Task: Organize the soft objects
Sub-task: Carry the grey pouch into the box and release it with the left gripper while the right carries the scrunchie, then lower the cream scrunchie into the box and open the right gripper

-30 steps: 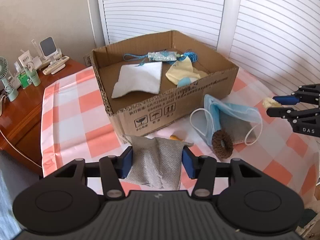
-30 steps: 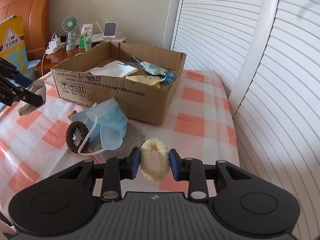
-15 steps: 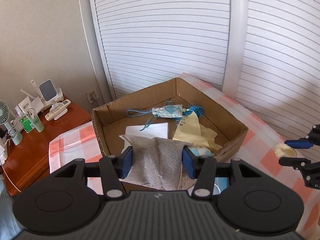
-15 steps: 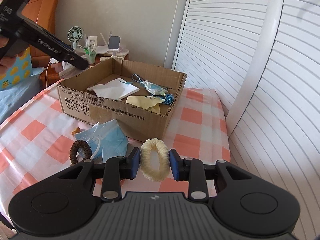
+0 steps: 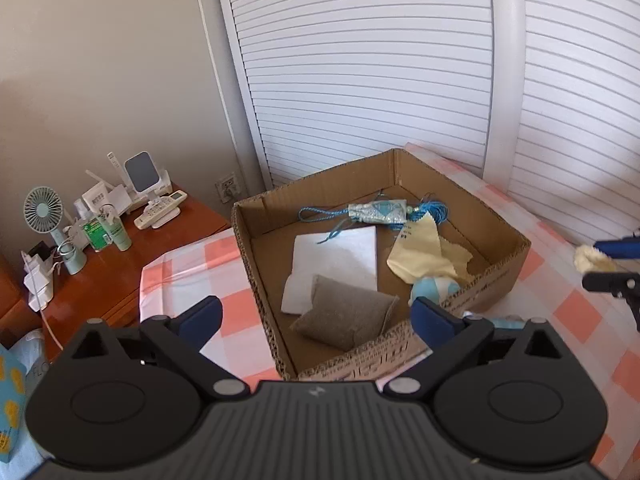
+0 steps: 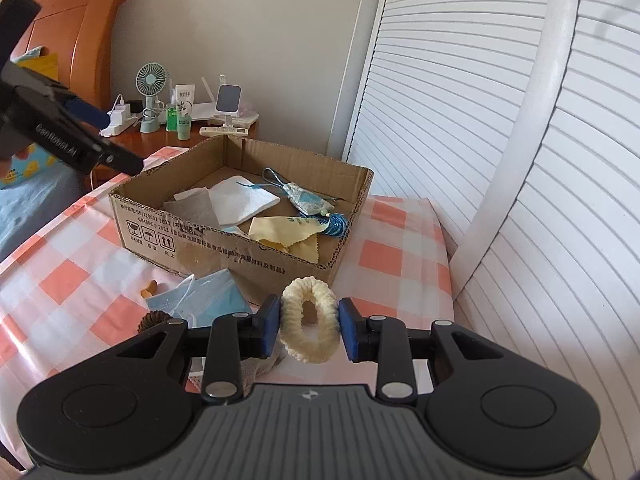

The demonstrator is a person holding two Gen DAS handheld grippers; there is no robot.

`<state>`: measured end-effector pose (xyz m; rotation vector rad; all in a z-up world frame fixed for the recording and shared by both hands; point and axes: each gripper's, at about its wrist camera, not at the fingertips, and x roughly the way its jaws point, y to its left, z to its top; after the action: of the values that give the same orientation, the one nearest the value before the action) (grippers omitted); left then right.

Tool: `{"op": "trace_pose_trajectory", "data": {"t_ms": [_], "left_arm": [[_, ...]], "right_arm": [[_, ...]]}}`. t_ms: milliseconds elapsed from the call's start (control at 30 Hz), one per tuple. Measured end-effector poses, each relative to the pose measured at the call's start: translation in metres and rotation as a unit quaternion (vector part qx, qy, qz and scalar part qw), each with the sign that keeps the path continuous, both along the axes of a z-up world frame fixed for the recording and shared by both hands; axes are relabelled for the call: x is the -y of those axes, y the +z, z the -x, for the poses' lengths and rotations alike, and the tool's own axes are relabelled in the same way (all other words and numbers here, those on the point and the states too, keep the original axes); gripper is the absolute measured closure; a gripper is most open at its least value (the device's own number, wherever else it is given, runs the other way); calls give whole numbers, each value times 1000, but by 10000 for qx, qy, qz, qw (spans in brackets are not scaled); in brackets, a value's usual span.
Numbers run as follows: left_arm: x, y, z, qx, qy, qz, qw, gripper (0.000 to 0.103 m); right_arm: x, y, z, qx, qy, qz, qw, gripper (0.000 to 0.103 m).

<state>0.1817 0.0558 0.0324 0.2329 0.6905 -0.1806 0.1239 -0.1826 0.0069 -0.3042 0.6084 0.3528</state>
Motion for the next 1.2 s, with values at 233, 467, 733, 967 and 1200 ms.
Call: {"op": "trace_pose_trajectory", "data": {"t_ms": [233,467,733,967,1200], "left_arm": [[3,-3,51,98,298,-100,9995,1],[-5,-2,67,89,538,592,9968,1],[-12,-6,83,60,711,774,9944,1],[-23,-20,89,-180,1067,811,9908,1],[-34,-24,88,-238,1215,894,9883,1]], "right_arm": [[-21,13,-19,1,214,-72,9997,67],[-54,30,-53,-51,499,-149,9986,67],[-102,38,-122,-203,699,-241,9971,67],[-130,27,-176,-302,353,-35,9989,13],[-112,20,-164,-573,55,-217,9981,2]]}}
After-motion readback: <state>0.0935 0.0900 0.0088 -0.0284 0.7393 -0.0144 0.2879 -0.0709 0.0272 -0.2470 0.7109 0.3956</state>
